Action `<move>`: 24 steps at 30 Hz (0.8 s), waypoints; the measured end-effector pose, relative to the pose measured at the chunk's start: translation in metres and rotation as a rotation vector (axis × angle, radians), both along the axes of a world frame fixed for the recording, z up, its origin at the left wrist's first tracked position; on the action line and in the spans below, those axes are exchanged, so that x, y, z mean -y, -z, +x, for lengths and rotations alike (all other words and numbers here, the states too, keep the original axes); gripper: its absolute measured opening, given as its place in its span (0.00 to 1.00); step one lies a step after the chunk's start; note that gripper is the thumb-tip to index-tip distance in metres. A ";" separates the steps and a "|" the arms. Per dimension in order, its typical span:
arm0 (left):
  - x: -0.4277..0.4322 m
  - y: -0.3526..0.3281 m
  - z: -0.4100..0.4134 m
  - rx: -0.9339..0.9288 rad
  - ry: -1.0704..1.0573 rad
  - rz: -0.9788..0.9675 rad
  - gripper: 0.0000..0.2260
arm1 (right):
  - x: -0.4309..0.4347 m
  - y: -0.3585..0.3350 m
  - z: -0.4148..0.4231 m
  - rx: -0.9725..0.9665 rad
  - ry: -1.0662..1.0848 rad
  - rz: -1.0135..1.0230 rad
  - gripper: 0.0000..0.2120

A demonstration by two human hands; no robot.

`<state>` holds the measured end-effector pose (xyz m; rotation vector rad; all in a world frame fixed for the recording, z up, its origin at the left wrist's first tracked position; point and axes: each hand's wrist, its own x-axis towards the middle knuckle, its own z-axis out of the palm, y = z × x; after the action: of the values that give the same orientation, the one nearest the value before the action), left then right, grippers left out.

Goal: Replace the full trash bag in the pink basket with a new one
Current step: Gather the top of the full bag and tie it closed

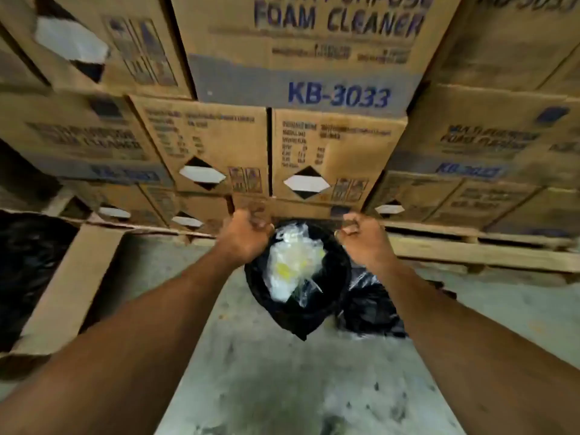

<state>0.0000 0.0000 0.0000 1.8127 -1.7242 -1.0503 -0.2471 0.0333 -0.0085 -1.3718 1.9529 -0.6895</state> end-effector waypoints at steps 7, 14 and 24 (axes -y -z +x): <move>0.010 0.228 0.007 0.092 -0.172 -0.211 0.20 | 0.005 0.220 -0.034 -0.170 0.212 -0.081 0.20; 0.032 0.335 0.002 0.135 -0.261 -0.421 0.19 | 0.028 0.331 -0.065 -0.014 0.379 -0.248 0.18; 0.023 0.334 0.014 0.086 -0.460 -0.577 0.10 | 0.038 0.325 -0.040 -0.120 0.490 -0.504 0.09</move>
<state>0.0144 -0.0226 -0.3339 1.7469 -1.3596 -0.2537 -0.2875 -0.0043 -0.3334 -1.2252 2.3420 -1.4363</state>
